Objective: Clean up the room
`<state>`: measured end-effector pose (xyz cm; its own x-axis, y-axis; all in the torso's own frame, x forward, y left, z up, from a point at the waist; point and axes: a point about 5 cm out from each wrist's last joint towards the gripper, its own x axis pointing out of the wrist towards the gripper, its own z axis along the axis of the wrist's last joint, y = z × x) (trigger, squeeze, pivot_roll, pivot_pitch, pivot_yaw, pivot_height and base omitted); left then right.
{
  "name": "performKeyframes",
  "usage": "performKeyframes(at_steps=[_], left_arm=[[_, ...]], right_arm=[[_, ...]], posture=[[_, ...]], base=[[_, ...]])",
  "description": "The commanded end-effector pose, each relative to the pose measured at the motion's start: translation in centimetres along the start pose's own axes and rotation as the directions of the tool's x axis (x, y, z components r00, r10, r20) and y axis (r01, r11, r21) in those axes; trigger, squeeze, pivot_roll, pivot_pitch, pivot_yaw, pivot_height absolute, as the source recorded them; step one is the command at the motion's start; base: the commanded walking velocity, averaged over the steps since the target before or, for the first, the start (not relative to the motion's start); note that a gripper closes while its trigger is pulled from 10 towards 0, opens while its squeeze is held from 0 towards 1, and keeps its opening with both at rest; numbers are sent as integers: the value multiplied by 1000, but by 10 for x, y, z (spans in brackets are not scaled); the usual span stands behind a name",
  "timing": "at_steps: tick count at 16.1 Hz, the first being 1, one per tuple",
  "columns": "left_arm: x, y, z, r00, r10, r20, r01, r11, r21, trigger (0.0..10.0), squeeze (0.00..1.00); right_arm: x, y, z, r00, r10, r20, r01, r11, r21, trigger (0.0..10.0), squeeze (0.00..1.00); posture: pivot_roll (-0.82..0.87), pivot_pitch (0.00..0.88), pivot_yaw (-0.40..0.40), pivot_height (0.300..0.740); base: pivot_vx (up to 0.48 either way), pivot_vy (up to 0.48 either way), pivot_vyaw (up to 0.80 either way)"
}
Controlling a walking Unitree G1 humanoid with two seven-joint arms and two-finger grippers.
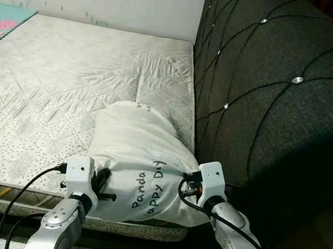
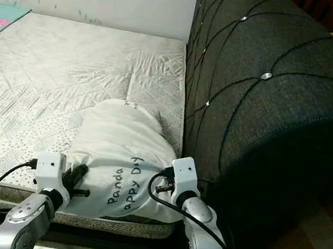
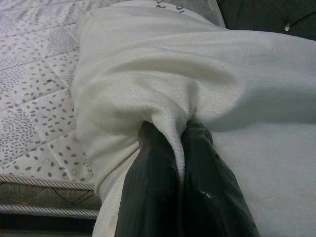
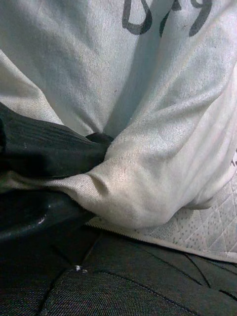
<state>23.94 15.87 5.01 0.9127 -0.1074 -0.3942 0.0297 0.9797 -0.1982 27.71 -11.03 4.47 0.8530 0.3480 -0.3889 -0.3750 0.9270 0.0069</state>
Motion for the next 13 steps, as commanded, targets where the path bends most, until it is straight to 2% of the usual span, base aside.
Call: performKeyframes(at_steps=[1,9,13], left_arm=[[0,-5,11,998,-30,58,30,1000,7,10000,0],[1,-5,11,998,-23,59,22,1000,7,10000,0],[2,-4,12,998,-18,61,17,1000,8,10000,0]], right_arm=[[-3,1,21,995,6,104,-4,1000,-23,10000,0],[-2,1,21,995,11,101,-9,1000,-20,10000,0],[-1,1,21,995,11,102,-9,1000,-24,10000,0]], posture=[[-107,0,-21,688],[-106,0,-23,599],[-107,0,-23,599]], base=[[0,0,0],[0,0,0],[0,0,0]])
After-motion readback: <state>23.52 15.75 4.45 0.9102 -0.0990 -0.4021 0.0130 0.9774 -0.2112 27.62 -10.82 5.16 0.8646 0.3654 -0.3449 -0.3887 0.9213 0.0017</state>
